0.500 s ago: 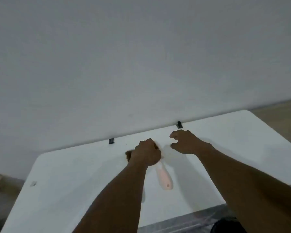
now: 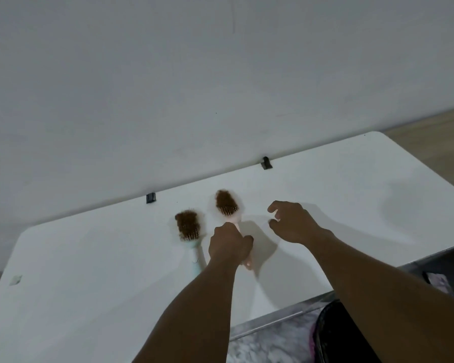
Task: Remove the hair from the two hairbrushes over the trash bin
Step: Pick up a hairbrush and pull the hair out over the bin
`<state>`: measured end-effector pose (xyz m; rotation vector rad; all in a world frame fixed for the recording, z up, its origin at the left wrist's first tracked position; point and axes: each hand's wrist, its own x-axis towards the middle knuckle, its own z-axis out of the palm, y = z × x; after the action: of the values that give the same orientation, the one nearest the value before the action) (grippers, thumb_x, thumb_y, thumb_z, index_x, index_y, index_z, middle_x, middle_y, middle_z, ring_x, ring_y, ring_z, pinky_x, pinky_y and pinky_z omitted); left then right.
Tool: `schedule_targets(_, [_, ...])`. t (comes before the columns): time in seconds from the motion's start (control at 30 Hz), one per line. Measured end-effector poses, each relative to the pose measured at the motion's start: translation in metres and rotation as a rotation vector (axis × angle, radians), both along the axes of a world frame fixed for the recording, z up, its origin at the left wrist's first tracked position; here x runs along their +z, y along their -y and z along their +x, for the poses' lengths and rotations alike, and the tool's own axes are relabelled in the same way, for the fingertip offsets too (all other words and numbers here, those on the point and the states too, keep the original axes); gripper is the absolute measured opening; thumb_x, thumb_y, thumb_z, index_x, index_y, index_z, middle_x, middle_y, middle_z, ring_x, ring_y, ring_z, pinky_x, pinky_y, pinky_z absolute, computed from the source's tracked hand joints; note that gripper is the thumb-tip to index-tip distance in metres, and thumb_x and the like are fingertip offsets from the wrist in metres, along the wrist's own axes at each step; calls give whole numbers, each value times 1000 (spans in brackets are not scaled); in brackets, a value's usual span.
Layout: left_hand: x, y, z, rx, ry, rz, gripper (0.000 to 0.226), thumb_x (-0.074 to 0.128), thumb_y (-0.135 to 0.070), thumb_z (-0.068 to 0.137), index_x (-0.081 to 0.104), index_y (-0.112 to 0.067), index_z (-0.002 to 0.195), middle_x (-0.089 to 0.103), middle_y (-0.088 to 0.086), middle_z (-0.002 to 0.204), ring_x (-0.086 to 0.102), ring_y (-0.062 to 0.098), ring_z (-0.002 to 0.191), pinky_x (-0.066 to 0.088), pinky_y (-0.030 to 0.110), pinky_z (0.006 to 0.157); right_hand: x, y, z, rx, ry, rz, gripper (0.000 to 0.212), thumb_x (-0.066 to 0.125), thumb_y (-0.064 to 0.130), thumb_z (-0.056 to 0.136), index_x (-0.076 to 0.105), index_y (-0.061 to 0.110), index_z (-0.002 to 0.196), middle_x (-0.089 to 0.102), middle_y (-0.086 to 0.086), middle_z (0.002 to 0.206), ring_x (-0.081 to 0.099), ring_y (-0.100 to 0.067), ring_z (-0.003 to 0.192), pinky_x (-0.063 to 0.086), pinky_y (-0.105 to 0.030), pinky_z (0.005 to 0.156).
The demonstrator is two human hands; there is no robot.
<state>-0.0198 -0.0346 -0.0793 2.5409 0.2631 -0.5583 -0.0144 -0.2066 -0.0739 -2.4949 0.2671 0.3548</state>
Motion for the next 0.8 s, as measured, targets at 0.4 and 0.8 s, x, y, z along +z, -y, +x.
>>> schedule_targets(0.4, [105,48,12,-143,255,-186,26,57,-33,82,58,-7,84,64,5,61,58,16,38,51,24,46,105,47,-6,-50,130,-122,43,59,32,90,55,27,133,62,2,131,56,-21,124,46,-37,104])
schedule_targets(0.8, [91,139,-46,-456,429,-307,30,51,-35,74,55,-5,71,58,4,48,56,15,39,60,32,61,98,129,-97,-280,349,-190,40,60,29,92,58,23,131,67,2,124,58,-20,121,46,-32,101])
